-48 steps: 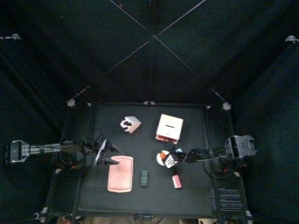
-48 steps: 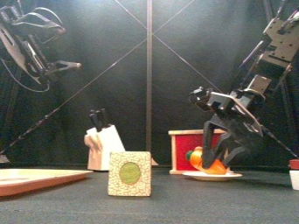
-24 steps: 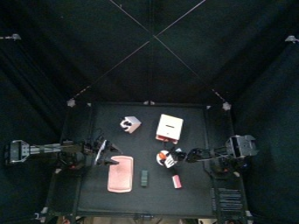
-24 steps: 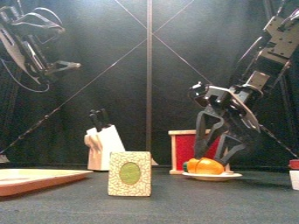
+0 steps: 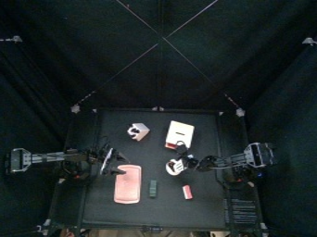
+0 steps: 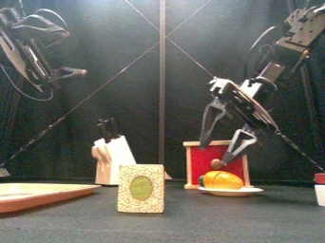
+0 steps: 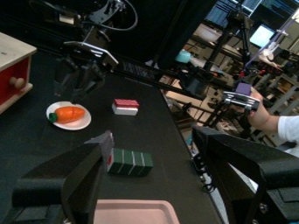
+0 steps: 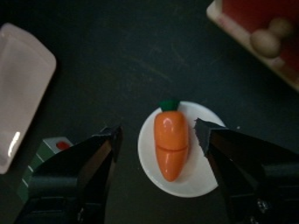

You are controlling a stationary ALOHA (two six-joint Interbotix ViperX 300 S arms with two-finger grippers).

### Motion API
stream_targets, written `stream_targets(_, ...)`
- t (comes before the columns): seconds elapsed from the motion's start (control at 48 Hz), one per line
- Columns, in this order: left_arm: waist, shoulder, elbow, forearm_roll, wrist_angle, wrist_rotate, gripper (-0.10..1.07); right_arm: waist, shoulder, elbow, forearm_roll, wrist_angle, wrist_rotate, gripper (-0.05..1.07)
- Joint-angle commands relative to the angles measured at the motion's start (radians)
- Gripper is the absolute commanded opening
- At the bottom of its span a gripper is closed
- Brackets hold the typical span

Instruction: Put carrot on small plate

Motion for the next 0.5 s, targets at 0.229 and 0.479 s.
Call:
stream_targets(0.229,-0.003,0.002,-0.012,-0.005,-0.003,0.002,1.03,0.034,-0.044,-0.041,0.103,-0.160,-0.060,0.97)
stream_targets(0.479,-0.003,0.003,-0.011,-0.005,-0.003,0.002,1.03,0.032,-0.043,-0.078,0.176,-0.176,-0.230,0.97)
